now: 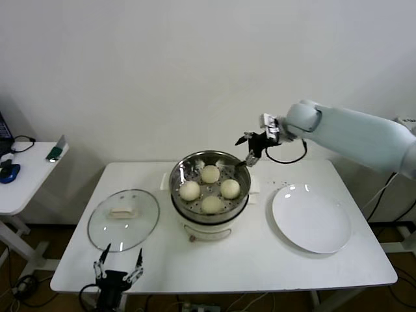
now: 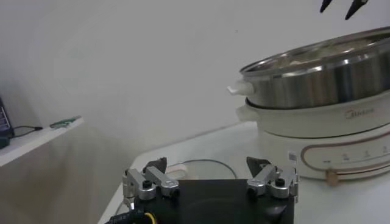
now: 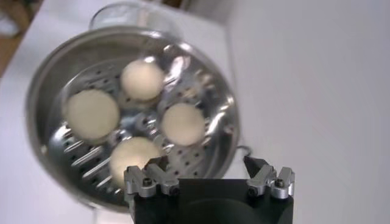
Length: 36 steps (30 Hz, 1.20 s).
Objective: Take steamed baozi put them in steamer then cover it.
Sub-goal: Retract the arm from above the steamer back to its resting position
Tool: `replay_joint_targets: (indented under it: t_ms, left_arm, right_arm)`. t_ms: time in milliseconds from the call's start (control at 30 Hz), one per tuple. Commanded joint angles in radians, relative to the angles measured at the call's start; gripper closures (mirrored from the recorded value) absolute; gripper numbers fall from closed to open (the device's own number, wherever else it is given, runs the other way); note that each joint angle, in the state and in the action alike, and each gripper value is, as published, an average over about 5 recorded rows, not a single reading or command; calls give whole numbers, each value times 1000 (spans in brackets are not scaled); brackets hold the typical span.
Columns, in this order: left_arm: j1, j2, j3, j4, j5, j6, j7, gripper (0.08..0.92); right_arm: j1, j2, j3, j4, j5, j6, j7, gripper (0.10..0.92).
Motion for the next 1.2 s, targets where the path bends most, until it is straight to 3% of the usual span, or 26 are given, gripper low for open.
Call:
replay_joint_targets:
  t_ms: [33, 300, 600, 767, 1033, 1200]
  left_arm:
    - [-15, -5, -7, -9, 9, 12, -3, 177]
    - [-56, 3, -18, -25, 6, 49, -14, 177]
    - [-52, 14, -33, -63, 110, 140, -14, 177]
    - [-73, 33, -51, -67, 282, 188, -20, 177]
    - [-99, 96, -65, -71, 764, 242, -12, 177]
    - [-142, 125, -43, -8, 1027, 259, -5, 177]
  right_arm:
    - [-433, -314, 457, 166, -58, 204, 345, 203]
    - [-856, -328, 920, 243, -140, 274, 542, 203]
    - [-1334, -231, 1432, 356, -223, 278, 613, 203]
    - [-1484, -136, 1592, 397, -251, 266, 629, 203]
    - [-1674, -1, 1797, 448, -258, 231, 613, 203]
    - [-1733, 51, 1853, 456, -268, 220, 606, 203]
